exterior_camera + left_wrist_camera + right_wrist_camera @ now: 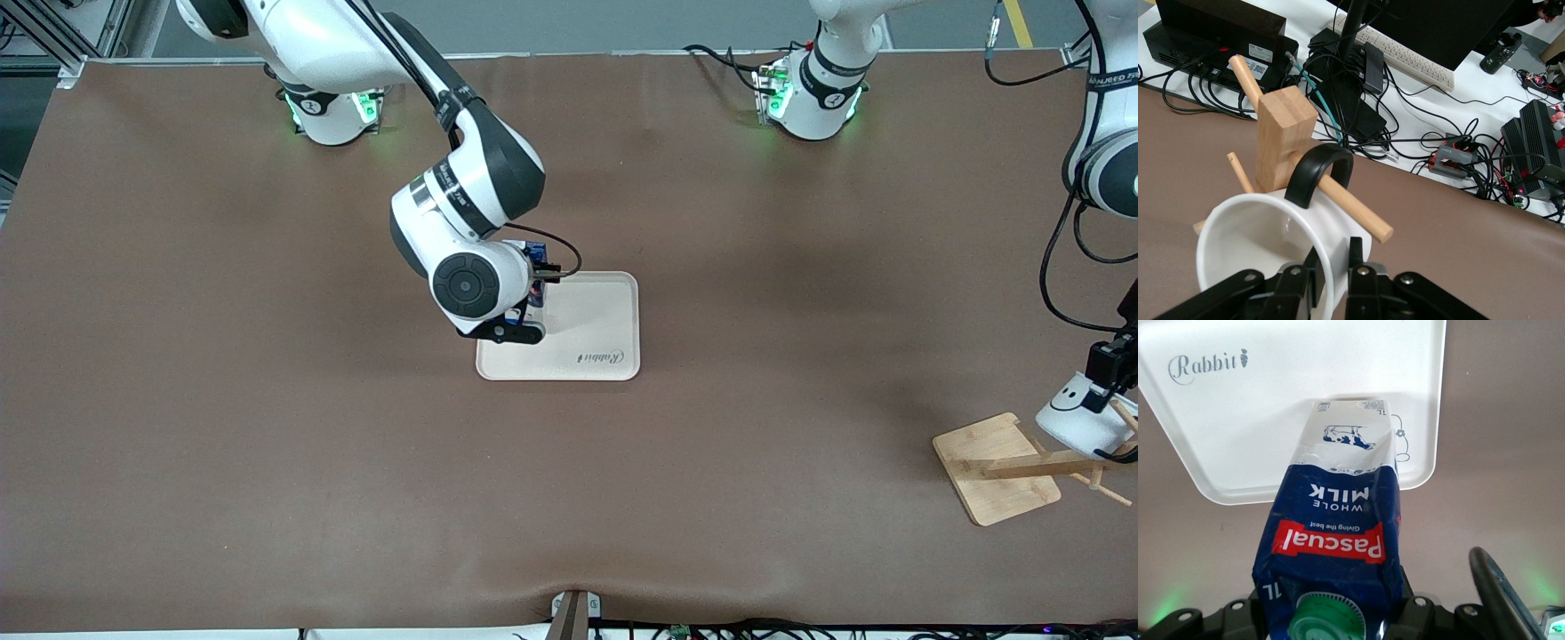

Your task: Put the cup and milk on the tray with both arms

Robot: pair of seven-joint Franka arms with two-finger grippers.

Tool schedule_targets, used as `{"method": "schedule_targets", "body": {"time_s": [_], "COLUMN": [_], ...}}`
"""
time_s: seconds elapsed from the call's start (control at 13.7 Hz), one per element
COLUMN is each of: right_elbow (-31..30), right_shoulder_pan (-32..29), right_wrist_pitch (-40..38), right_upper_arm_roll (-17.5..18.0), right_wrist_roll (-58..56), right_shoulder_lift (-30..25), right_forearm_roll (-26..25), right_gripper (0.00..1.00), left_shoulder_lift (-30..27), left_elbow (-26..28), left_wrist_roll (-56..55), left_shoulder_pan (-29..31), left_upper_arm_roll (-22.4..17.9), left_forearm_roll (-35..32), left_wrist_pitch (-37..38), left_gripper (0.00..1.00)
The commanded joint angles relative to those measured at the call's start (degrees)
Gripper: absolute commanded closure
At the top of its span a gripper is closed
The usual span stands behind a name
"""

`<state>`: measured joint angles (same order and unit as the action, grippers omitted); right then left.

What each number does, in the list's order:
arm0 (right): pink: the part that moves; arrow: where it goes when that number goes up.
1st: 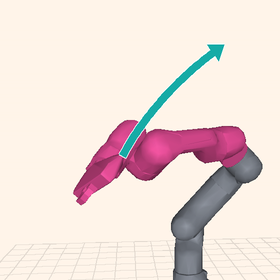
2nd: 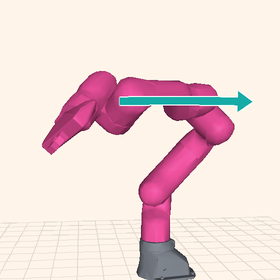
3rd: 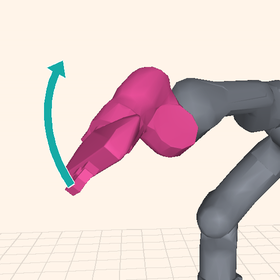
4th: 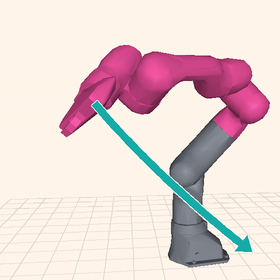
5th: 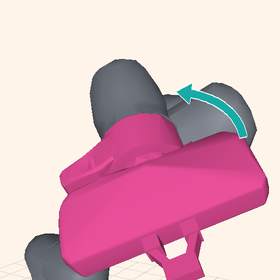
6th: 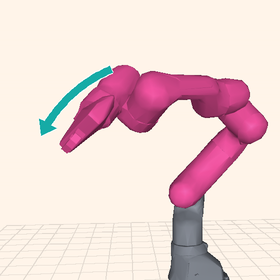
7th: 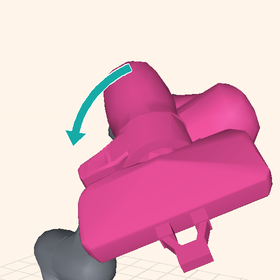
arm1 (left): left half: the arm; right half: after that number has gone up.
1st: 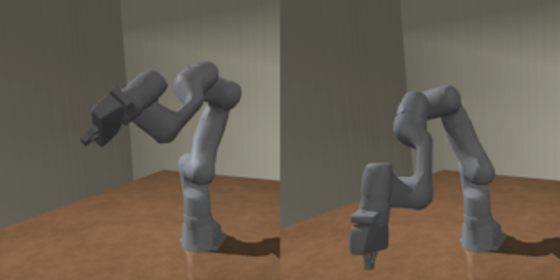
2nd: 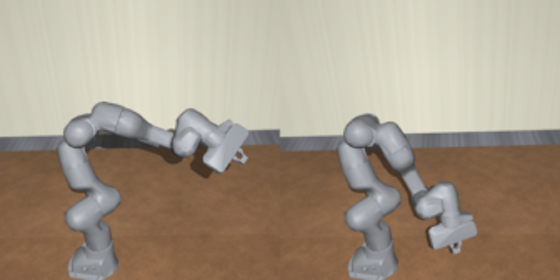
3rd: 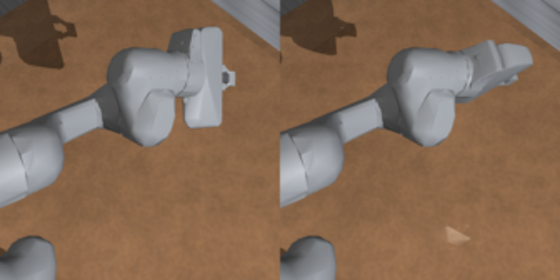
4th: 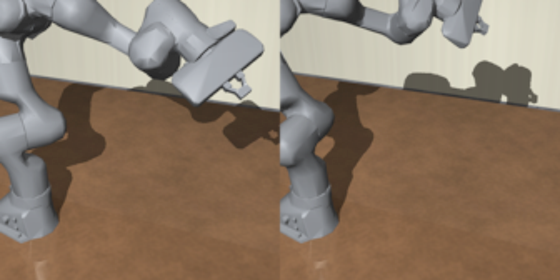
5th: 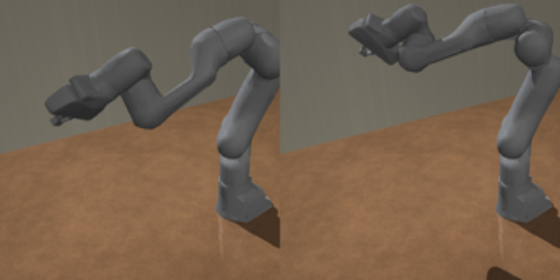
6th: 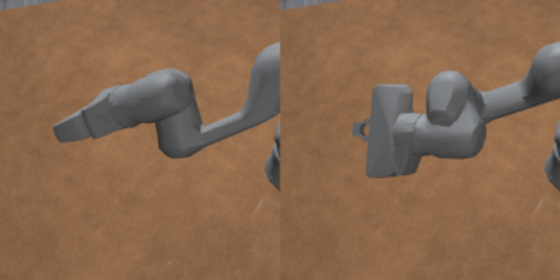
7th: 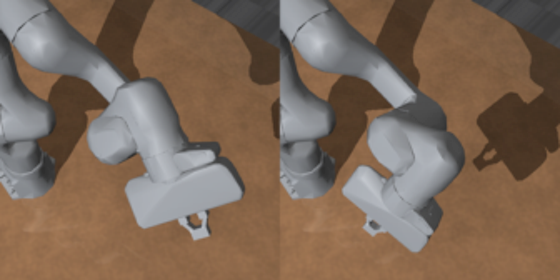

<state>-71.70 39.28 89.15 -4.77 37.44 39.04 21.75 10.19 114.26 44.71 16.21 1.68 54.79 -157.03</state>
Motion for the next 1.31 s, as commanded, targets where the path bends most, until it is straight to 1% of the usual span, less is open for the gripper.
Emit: {"method": "schedule_targets", "body": {"time_s": [0.0, 0.07, 0.15, 0.36, 0.44, 0.58, 0.73, 0.8, 0.95, 1.24], "right_elbow": [1.7, 1.7, 1.6, 1.2, 1.2, 1.2, 1.0, 0.7, 0.7, 1.0], "right_shoulder_pan": [1.0, 1.1, 1.1, 0.5, 0.6, 0.4, 0.4, 0.4, 0.1, -0.3], "right_wrist_pitch": [-0.6, -0.6, -0.4, -0.2, -0.2, -0.2, -0.2, -0.1, 0.3, 0.3], "right_upper_arm_roll": [-0.5, -0.5, -0.5, -0.5, -0.5, -0.5, -0.6, -0.6, -0.6, -0.6], "right_wrist_roll": [-0.5, -0.9, -1.1, -3.2, -3.1, -3.1, -3.0, -2.9, -3.0, -3.2], "right_shoulder_lift": [1.0, 1.0, 1.1, 1.6, 1.6, 1.6, 1.7, 1.7, 1.8, 1.6], "right_forearm_roll": [-3.7, -5.3, -5.4, -5.2, -5.2, -5.3, -5.6, -5.9, -7.1, -6.7], "right_gripper": [0.80, 0.78, 0.78, 0.77, 0.70, 0.64, 0.45, 0.00, 0.00, 0.00], "left_shoulder_lift": [0.5, 0.4, 0.3, -0.1, -0.2, -0.3, -1.5, -1.7, -2.7, -4.6], "left_elbow": [-0.8, -0.8, -0.8, -0.6, -0.7, -0.6, -0.6, -0.5, 0.1, 1.8], "left_wrist_roll": [1.8, 1.8, 1.9, 2.2, 2.7, 3.9, 4.6, 4.7, 4.6, 4.3], "left_shoulder_pan": [-0.2, -0.2, -0.2, -0.2, -0.2, -0.1, 0.4, 0.6, 0.5, 0.4], "left_upper_arm_roll": [0.5, 0.6, 0.7, 1.5, 1.6, 1.6, 1.5, 1.5, 1.5, 1.5], "left_forearm_roll": [1.1, 1.0, 0.9, 0.8, 0.8, 0.8, 0.8, 0.8, 0.8, 0.8], "left_wrist_pitch": [-0.2, -0.2, -0.2, -0.1, -0.1, 0.3, 3.5, 4.3, 4.8, 5.2], "left_gripper": [0.86, 0.87, 0.88, 0.89, 0.89, 0.89, 0.89, 0.89, 0.89, 0.89]}}
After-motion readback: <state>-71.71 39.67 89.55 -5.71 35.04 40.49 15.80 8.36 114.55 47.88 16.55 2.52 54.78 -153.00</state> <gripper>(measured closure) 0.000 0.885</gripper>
